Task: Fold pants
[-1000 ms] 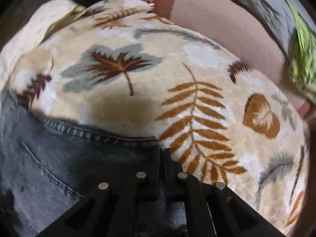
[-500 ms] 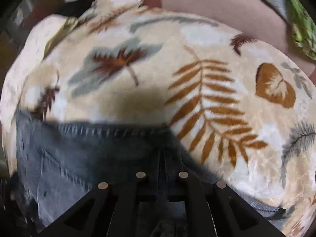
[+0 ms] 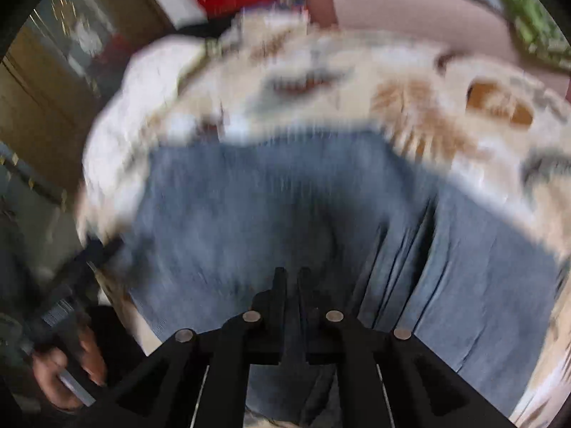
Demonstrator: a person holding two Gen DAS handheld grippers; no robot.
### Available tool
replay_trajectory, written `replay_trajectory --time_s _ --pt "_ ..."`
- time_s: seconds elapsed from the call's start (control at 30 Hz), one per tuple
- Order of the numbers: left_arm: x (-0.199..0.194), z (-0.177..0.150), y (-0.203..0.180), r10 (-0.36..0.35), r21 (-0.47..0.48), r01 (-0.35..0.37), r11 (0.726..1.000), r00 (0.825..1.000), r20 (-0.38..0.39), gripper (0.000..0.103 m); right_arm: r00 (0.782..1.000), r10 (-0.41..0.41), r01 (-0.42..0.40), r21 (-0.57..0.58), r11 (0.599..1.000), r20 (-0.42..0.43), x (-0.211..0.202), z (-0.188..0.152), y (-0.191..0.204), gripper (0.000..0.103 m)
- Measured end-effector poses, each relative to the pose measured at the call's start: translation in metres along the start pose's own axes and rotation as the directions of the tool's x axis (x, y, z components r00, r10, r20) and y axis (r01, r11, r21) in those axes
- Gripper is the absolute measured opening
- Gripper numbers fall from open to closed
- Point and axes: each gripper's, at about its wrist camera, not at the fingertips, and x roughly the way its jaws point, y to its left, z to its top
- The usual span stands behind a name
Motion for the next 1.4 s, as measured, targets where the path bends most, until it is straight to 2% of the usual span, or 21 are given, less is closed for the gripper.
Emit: replay_trajectory --time_s 0.07,0.23,0.3,0.37,0.47,0.67,0.8,0.83,0.93,1.03,1.07,1.13,1.17,1.2,1.23,1.3,1.33,1.4 --pt "0.0 -0.004 0.001 0.005 0.001 -0.005 1.0 1.0 -0.02 0.102 1.0 -0.029 0.029 -0.004 1.0 -0.005 0.008 -0.004 0.002 0.009" --pt "-0.01 -0.01 0.0 0.011 0.008 -0.011 1.0 1.0 -0.029 0.102 0.996 -0.039 0.042 -0.033 0.999 0.075 -0.026 -0.006 0.021 0.009" --pt "-0.012 -0.011 -0.003 0.01 0.016 -0.01 1.0 0.999 -0.033 0.102 0.998 -0.027 0.031 -0.06 0.998 0.058 -0.02 -0.012 0.028 0.01" --pt "-0.013 -0.013 -0.006 0.002 0.022 -0.001 1.0 0.999 -0.041 0.102 0.999 -0.054 0.054 -0.087 0.995 -0.003 0.001 -0.018 0.031 0.012" --pt "-0.014 -0.016 -0.008 0.006 0.032 -0.005 0.999 0.999 -0.041 0.102 0.998 -0.062 0.064 -0.072 0.995 0.031 -0.006 -0.021 0.034 0.012" --pt "-0.013 -0.019 -0.006 0.013 0.036 -0.012 0.999 0.999 -0.049 0.102 0.99 -0.007 0.015 -0.049 0.999 0.142 -0.046 -0.03 0.029 0.012" --pt "-0.011 -0.02 -0.006 0.027 0.04 -0.025 0.999 0.998 -0.049 0.102 0.97 -0.008 0.008 0.002 1.0 0.241 -0.065 -0.048 0.008 0.012" --pt "-0.012 -0.021 -0.006 0.036 0.044 -0.034 0.998 0.998 -0.044 0.102 0.957 -0.017 0.009 0.027 1.0 0.29 -0.073 -0.056 0.0 0.012" --pt "-0.012 -0.021 -0.008 0.046 0.054 -0.044 0.998 0.998 -0.04 0.102 0.929 -0.05 0.024 0.075 0.997 0.367 -0.083 -0.07 -0.023 0.012" --pt "-0.014 -0.022 -0.009 0.041 0.049 -0.04 0.998 0.998 -0.039 0.102 0.914 -0.07 0.023 0.121 0.992 0.401 -0.086 -0.075 -0.043 0.012" --pt "-0.015 -0.022 -0.008 0.023 0.036 -0.022 0.999 0.999 -0.043 0.102 0.909 -0.079 0.025 0.135 0.991 0.409 -0.085 -0.076 -0.046 0.012" --pt "-0.021 -0.024 0.002 -0.06 -0.041 0.059 0.997 0.997 -0.039 0.102 0.901 -0.094 0.028 0.159 0.987 0.423 -0.085 -0.078 -0.053 0.012" --pt "-0.023 -0.026 0.008 -0.11 -0.09 0.106 0.99 0.993 -0.038 0.102 0.901 -0.094 0.024 0.166 0.986 0.424 -0.081 -0.076 -0.056 0.012" --pt "-0.024 -0.028 0.017 -0.185 -0.171 0.175 0.97 0.982 -0.043 0.102 0.899 -0.091 0.018 0.172 0.985 0.428 -0.079 -0.077 -0.057 0.012" --pt "-0.023 -0.031 0.026 -0.258 -0.259 0.239 0.936 0.965 -0.041 0.102 0.898 -0.088 0.013 0.174 0.985 0.432 -0.08 -0.077 -0.059 0.012" --pt "-0.016 -0.035 0.04 -0.358 -0.402 0.311 0.861 0.933 -0.045 0.102 0.899 -0.086 0.011 0.174 0.985 0.429 -0.08 -0.08 -0.061 0.012" --pt "-0.013 -0.035 0.042 -0.376 -0.427 0.321 0.845 0.926 -0.049 0.102 0.899 -0.082 0.008 0.172 0.985 0.43 -0.08 -0.081 -0.061 0.012" --pt "-0.005 -0.033 0.041 -0.393 -0.444 0.327 0.834 0.918 -0.063 0.102 0.902 -0.074 0.004 0.162 0.987 0.426 -0.078 -0.081 -0.061 0.012"
